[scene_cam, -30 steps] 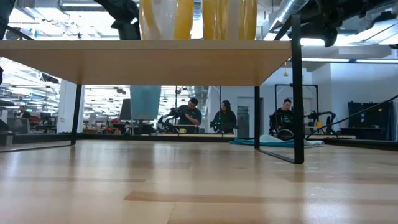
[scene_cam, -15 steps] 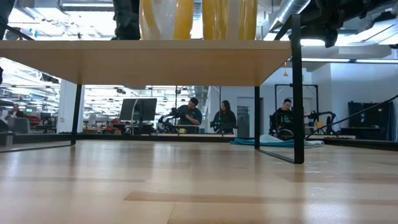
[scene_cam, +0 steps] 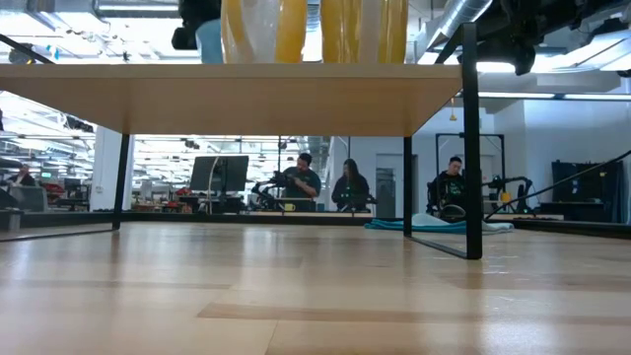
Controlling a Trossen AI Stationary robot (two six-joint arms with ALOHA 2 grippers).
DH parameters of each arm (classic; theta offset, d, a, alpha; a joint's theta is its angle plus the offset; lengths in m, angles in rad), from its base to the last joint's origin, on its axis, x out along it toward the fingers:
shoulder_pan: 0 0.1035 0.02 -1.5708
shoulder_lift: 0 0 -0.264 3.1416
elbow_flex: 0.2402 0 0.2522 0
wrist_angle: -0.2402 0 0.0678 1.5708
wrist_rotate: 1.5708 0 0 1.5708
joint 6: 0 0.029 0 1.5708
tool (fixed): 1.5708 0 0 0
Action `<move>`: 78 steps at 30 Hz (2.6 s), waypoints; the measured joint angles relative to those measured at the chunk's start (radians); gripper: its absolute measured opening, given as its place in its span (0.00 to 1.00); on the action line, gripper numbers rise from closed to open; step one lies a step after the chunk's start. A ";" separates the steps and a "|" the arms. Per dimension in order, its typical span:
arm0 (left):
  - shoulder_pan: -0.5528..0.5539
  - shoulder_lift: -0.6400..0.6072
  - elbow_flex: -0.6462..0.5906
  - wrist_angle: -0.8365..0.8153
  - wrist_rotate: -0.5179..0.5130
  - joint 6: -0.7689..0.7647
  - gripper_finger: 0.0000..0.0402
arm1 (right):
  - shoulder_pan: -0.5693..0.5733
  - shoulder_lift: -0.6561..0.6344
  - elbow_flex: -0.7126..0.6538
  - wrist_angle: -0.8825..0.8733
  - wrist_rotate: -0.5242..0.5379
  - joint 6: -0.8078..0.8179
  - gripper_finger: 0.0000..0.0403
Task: Stack small to large cups/mugs on shelf
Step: Put the blue mug on the shelf
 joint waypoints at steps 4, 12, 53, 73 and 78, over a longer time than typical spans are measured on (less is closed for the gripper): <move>-0.041 -0.053 0.000 0.000 -0.003 -0.045 0.00 | 0.000 0.000 0.000 0.000 0.000 0.000 0.59; -0.166 -0.160 -0.054 0.002 -0.049 -0.134 0.00 | 0.000 0.000 0.000 0.000 0.000 0.000 0.59; -0.695 -0.203 -0.363 0.047 -0.223 -0.517 0.00 | 0.000 0.000 0.000 0.030 -0.022 0.000 0.59; -0.699 -0.171 -0.363 0.072 -0.240 -0.516 0.00 | 0.000 0.000 0.000 0.028 -0.026 0.000 0.59; -0.699 -0.171 -0.363 0.072 -0.239 -0.499 0.00 | 0.000 0.000 0.000 0.028 -0.026 -0.001 0.59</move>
